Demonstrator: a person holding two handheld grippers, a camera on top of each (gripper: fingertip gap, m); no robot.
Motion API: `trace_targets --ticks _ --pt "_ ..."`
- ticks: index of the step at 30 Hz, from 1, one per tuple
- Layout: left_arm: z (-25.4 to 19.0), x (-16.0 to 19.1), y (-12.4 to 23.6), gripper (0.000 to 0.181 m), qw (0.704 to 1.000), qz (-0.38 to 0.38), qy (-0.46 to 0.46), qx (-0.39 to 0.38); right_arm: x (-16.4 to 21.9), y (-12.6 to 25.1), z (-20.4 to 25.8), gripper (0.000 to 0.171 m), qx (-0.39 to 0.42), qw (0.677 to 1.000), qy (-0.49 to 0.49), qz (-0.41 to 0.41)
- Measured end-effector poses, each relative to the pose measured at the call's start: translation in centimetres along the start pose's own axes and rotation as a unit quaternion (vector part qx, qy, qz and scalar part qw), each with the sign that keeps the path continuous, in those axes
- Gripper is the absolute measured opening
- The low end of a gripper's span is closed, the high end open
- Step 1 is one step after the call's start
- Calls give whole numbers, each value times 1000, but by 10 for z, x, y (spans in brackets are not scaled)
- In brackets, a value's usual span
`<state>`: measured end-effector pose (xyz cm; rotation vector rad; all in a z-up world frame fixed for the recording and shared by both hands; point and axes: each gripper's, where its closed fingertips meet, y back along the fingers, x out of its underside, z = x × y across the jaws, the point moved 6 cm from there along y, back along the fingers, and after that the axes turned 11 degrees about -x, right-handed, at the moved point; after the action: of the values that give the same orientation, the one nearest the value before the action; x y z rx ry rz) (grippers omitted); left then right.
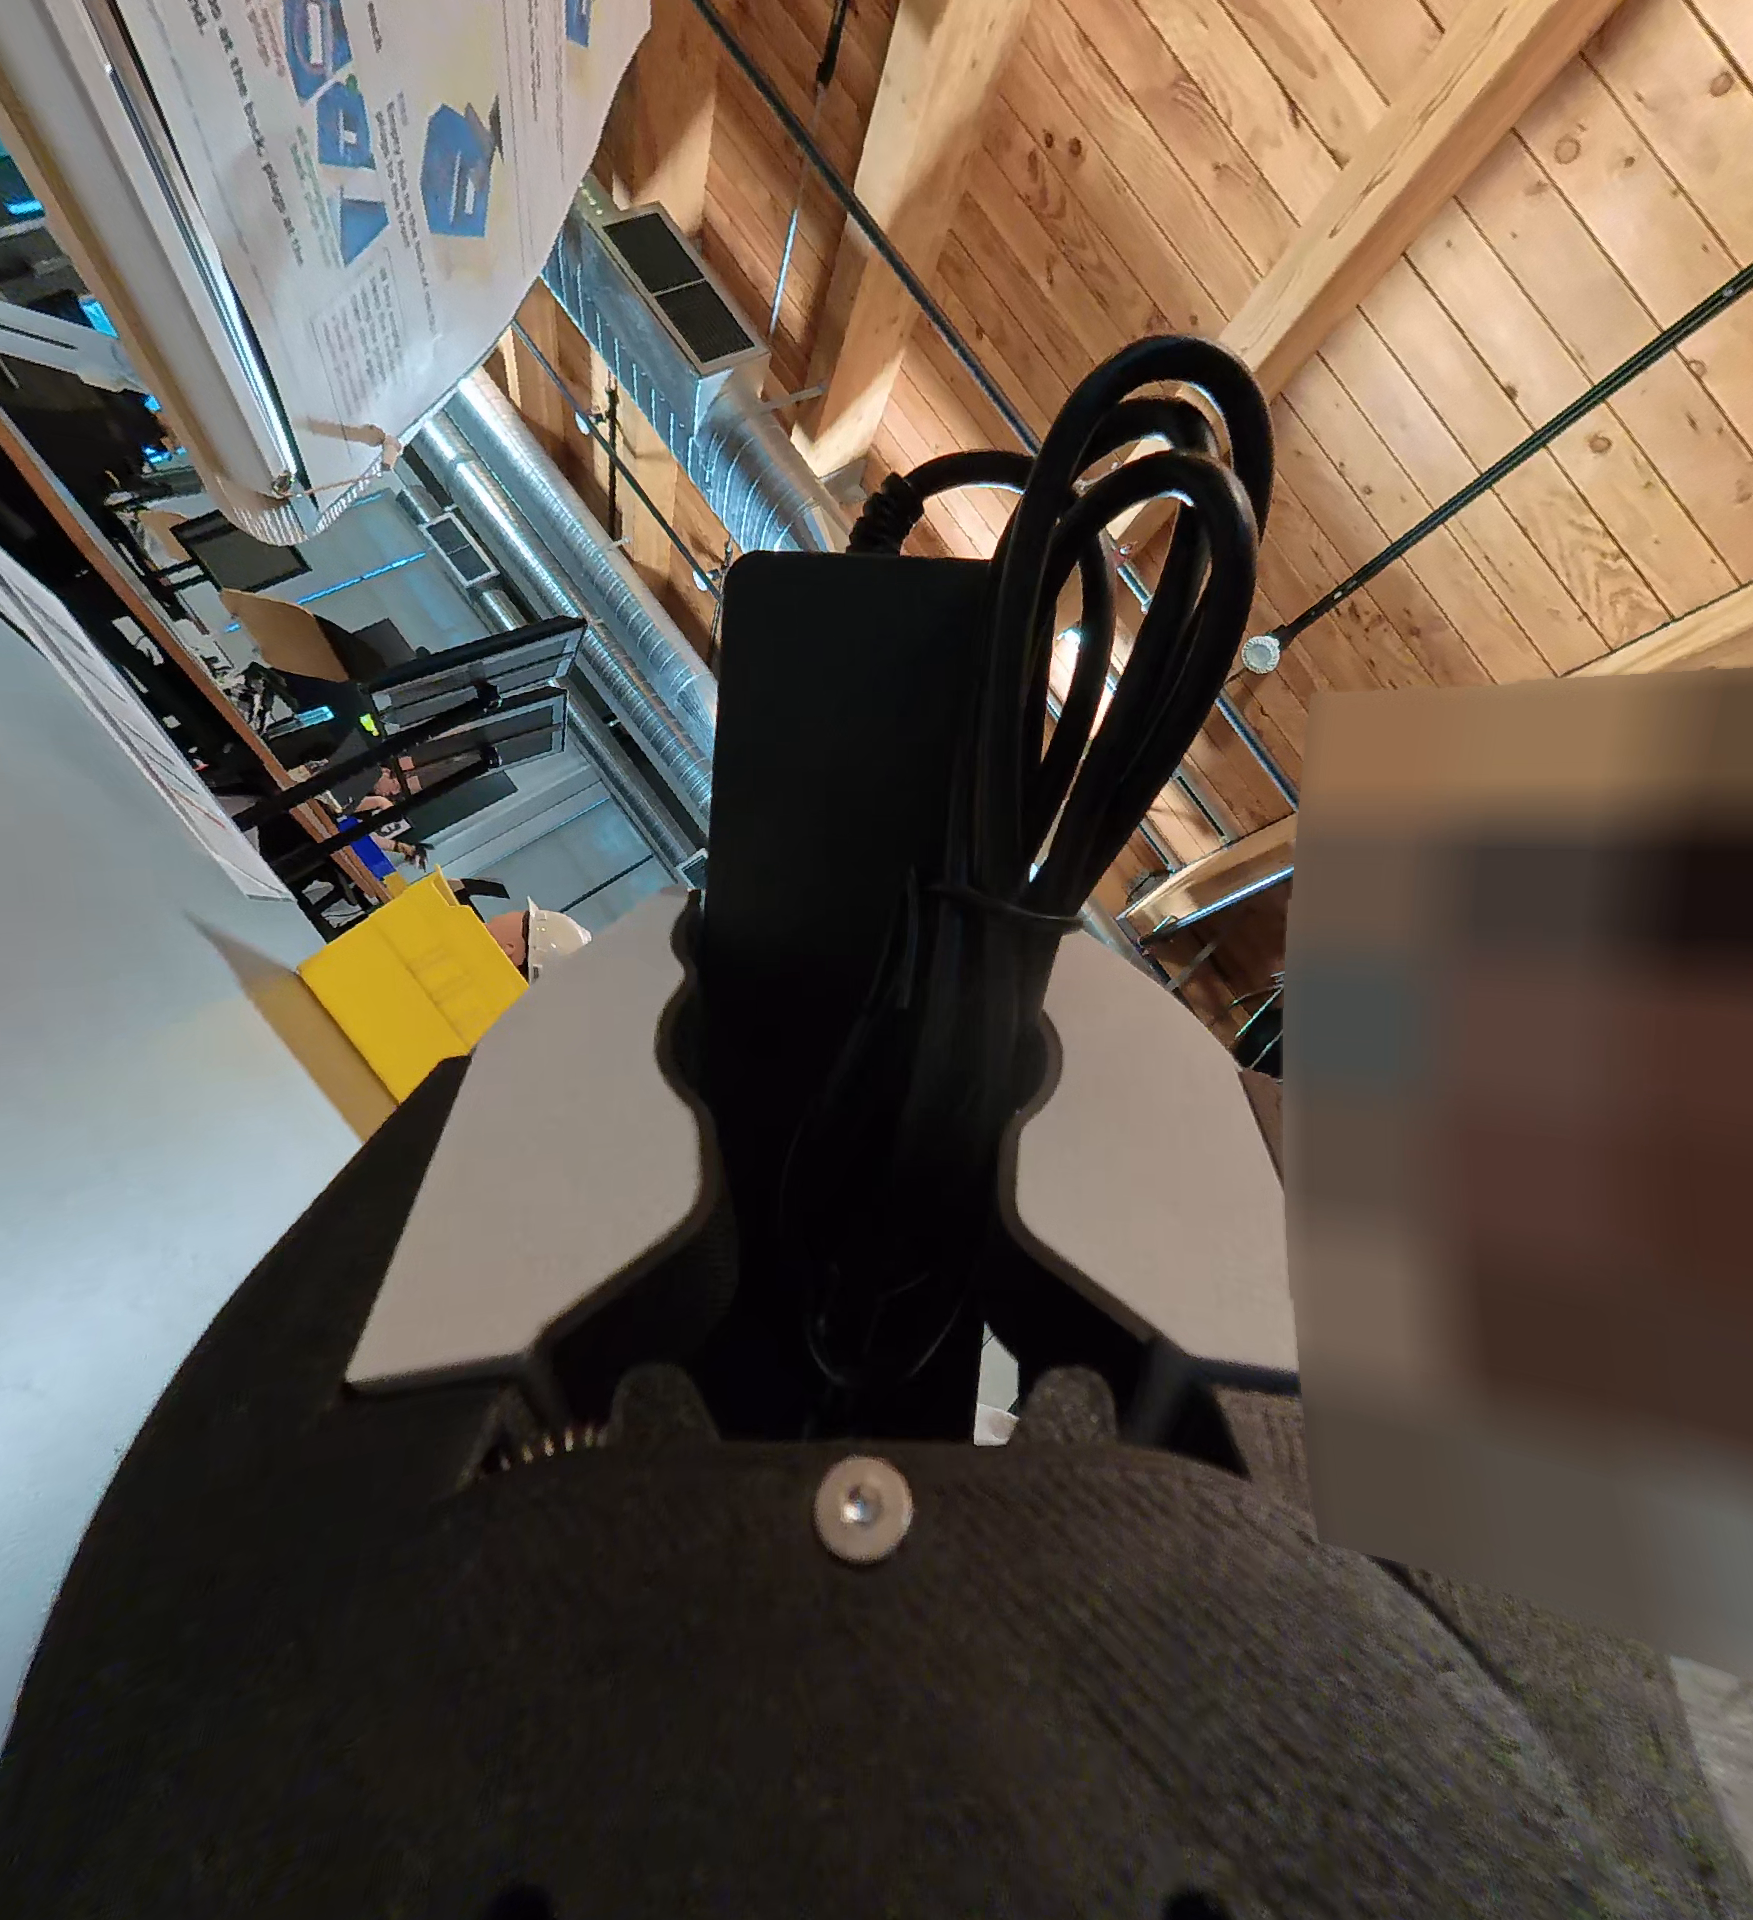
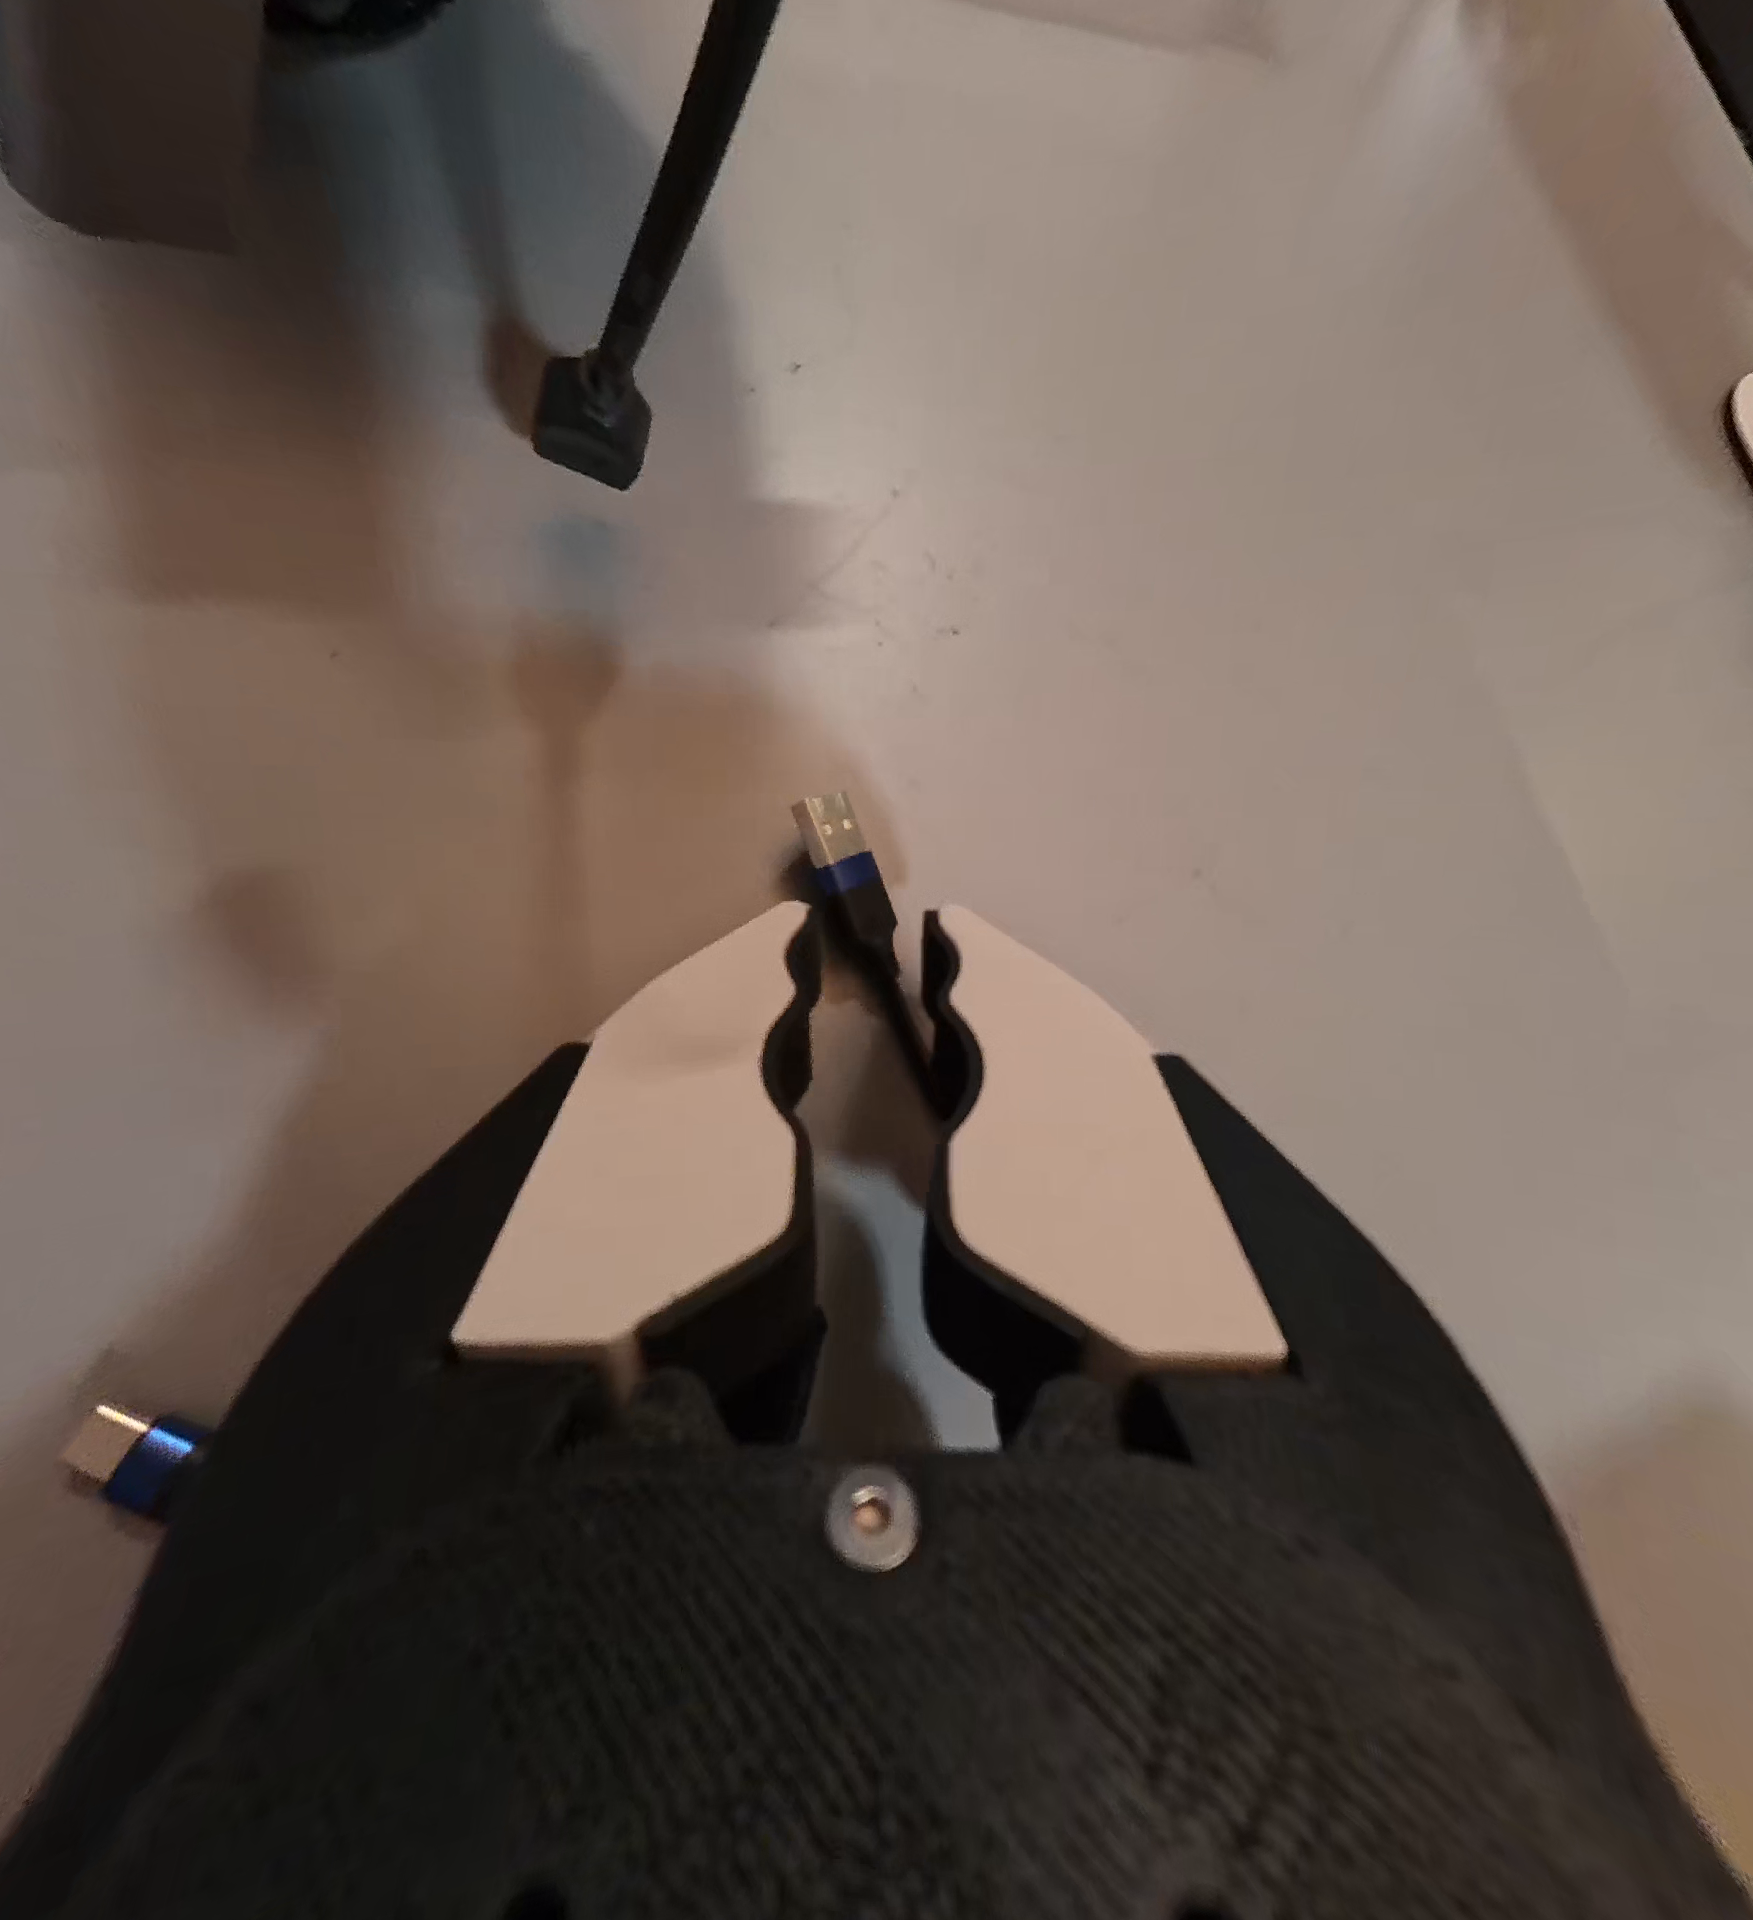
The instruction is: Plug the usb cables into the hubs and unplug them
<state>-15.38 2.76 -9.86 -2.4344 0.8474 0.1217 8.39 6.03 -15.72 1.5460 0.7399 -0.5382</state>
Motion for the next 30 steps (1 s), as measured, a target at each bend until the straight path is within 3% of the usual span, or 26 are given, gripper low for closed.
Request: trace_targets --ticks 3,10,19,23,26,30 --pt "0 0 0 61 1000 0 0 0 1 0 -1 8 3 1000 -2 2" --pt "-1 1 -1 61 1000 6 -3 0 0 3 -7 6 20 1000 -23 -2" --pt "-1 2 -1 61 1000 7 -4 0 -3 12 -11 6 -23 993 -101 -59" --pt "-1 2 -1 61 1000 8 -3 0 2 7 -11 7 -5 997 -76 -33" --pt "0 2 -1 61 1000 7 -2 0 2 7 -6 21 0 999 -32 -22" --pt "0 2 -1 61 1000 6 -1 0 4 7 -4 24 6 1000 -8 -3"
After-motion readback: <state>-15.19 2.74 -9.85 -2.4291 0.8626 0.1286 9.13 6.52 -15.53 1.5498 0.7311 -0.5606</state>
